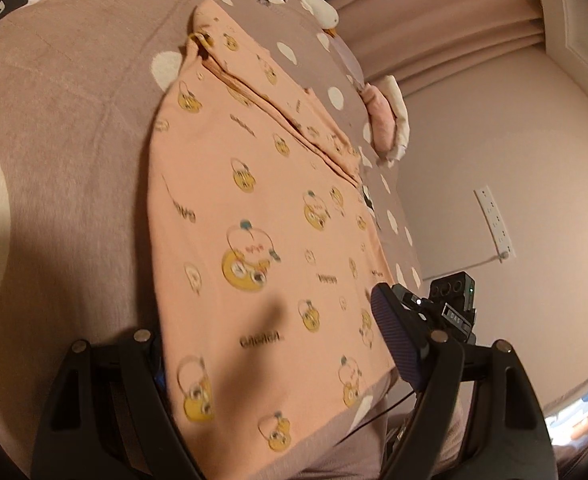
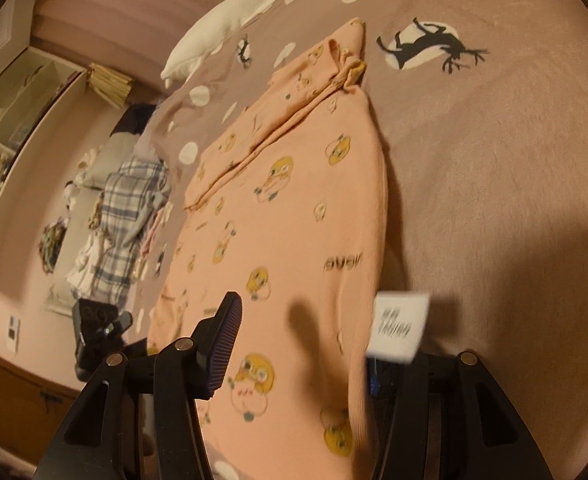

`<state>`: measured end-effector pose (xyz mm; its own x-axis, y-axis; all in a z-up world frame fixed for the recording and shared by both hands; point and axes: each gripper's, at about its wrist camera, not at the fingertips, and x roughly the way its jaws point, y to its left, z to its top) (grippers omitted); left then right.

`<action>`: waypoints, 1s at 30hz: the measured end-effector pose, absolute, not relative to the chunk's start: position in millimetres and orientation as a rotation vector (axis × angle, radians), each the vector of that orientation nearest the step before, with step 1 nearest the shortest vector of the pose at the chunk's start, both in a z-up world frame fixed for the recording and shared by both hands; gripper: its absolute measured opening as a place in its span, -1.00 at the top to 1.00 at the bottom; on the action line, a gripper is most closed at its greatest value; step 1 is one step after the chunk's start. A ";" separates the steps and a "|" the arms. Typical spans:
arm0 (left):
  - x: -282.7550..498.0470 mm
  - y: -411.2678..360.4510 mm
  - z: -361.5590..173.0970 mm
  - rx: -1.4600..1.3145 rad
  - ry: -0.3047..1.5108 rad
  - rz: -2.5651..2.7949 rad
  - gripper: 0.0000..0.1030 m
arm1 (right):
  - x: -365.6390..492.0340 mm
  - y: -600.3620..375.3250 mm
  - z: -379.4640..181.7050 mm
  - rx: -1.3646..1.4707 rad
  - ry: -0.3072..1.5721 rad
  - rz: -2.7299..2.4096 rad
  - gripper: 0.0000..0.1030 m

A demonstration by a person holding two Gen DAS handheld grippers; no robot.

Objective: Fold small clothes
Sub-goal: 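Grasp the hem with the right gripper while the left gripper grasps the hem too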

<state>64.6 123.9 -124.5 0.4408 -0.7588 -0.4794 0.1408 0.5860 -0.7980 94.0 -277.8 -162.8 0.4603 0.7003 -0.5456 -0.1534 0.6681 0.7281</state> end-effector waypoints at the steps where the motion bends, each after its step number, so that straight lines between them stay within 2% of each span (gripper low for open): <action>1: 61.9 123.3 -124.3 -0.761 0.957 -0.639 -0.58 | 91.9 -278.6 -163.0 0.666 0.957 0.583 0.00; 16: 48.2 104.6 -125.9 -0.766 0.975 -0.657 -0.53 | 60.7 -272.6 -165.2 0.688 0.961 0.624 0.00; 19: 50.3 105.0 -127.4 -0.767 0.981 -0.631 -0.40 | 62.3 -272.0 -166.1 0.702 0.952 0.615 0.00; 23: 49.6 107.3 -129.2 -0.764 0.986 -0.588 -0.12 | 61.1 -269.0 -165.1 0.693 0.927 0.597 0.01; 27: 48.7 113.0 -133.8 -0.787 0.996 -0.552 0.22 | 59.5 -266.3 -164.0 0.648 0.925 0.564 0.30; 30: 48.3 115.2 -136.1 -0.796 1.006 -0.536 0.38 | 58.6 -267.8 -165.3 0.639 0.929 0.553 0.47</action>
